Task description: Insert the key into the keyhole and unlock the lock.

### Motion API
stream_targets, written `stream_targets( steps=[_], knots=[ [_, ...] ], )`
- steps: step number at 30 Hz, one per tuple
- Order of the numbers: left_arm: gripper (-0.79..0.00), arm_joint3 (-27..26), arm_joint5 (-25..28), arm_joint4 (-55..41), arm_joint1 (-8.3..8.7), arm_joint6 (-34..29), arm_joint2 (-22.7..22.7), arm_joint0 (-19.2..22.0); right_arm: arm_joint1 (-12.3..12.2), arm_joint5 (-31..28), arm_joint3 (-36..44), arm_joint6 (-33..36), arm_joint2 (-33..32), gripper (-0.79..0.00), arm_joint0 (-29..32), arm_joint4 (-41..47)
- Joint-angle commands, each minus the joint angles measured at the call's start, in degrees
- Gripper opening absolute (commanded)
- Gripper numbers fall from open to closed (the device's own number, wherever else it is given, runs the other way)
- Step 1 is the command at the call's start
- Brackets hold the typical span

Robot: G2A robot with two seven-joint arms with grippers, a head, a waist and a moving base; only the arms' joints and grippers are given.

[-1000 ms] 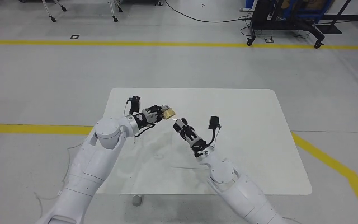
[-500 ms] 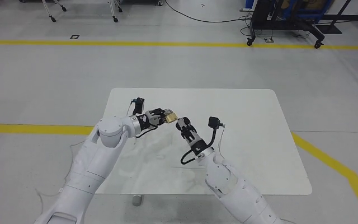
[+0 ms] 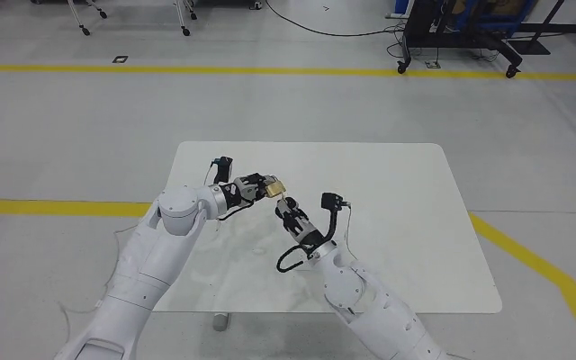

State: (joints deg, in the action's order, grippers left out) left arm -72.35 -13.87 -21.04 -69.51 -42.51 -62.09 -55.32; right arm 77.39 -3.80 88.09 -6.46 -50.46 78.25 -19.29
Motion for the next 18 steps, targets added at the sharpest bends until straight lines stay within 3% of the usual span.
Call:
stream_targets(
  steps=[1,8,18],
  knots=[
    [-0.785,-0.09,0.18,0.17,0.00,0.16,-0.04,-0.01,0.02,-0.76,0.65,0.76,-0.51,-0.785,0.45,1.70],
    [-0.785,-0.60,1.63,-0.41,0.12,0.63,-1.07,-0.60,-0.63,-8.05,1.23,13.31,-4.99,-0.785,1.81,16.47],
    [-0.785,-1.44,2.72,0.75,0.27,-0.98,-0.96,-0.91,-0.93,-8.61,0.04,19.40,-6.66,-0.785,1.42,19.02]
  ],
)
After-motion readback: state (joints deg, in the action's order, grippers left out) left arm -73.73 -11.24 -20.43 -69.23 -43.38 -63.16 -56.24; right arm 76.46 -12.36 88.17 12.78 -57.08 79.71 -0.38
